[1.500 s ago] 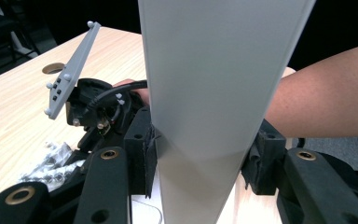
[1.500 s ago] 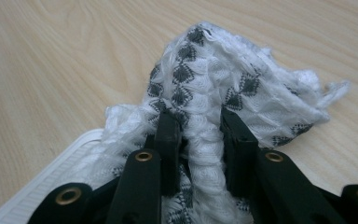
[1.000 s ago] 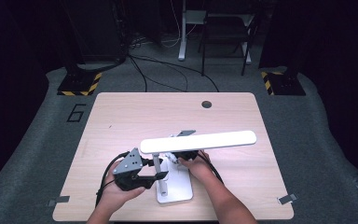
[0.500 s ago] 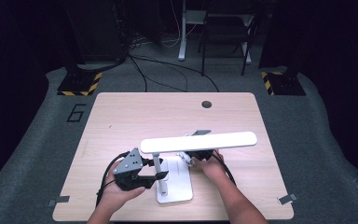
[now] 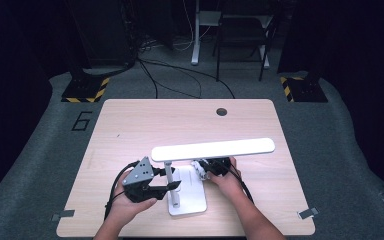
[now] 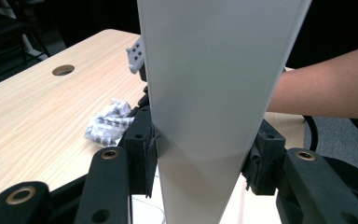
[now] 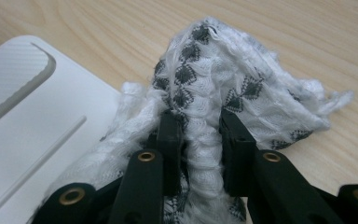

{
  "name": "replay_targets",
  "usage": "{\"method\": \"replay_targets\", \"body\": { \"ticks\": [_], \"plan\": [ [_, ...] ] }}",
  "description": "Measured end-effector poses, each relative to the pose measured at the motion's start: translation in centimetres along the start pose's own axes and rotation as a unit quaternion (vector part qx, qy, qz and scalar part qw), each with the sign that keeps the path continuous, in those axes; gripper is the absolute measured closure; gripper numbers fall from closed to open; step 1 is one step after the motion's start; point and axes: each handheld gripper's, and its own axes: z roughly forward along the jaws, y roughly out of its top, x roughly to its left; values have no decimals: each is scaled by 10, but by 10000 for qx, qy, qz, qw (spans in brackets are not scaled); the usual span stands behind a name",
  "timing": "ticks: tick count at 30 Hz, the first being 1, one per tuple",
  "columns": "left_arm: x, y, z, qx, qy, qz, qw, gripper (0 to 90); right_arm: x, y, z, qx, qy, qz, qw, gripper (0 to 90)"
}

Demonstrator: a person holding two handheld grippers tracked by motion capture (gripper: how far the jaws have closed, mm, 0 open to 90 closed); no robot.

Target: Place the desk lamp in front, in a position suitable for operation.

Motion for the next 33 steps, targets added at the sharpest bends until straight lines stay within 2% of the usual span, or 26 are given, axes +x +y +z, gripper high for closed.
{"method": "replay_targets", "body": {
  "ticks": [3,6,14,18,23,33],
  "plan": [
    [-1,0,1,-4,36,-13,10000,533,4,-4,-3,-9,-72,-66,10000,734],
    [-1,0,1,0,42,-10,10000,534,6,-8,-7,6,-26,-23,10000,736],
    [-1,0,1,0,38,-11,10000,533,16,-21,-20,-29,-5,-209,9998,736],
    [-2,0,1,-2,37,-12,10000,533,22,-30,-28,-26,110,-210,9997,737],
    [-2,0,1,12,36,-9,10000,533,31,-41,-40,-2,184,-331,9993,736],
    [-2,0,2,1,58,7,10000,533,49,-69,-66,-54,399,-348,9986,736]
  ]
}}
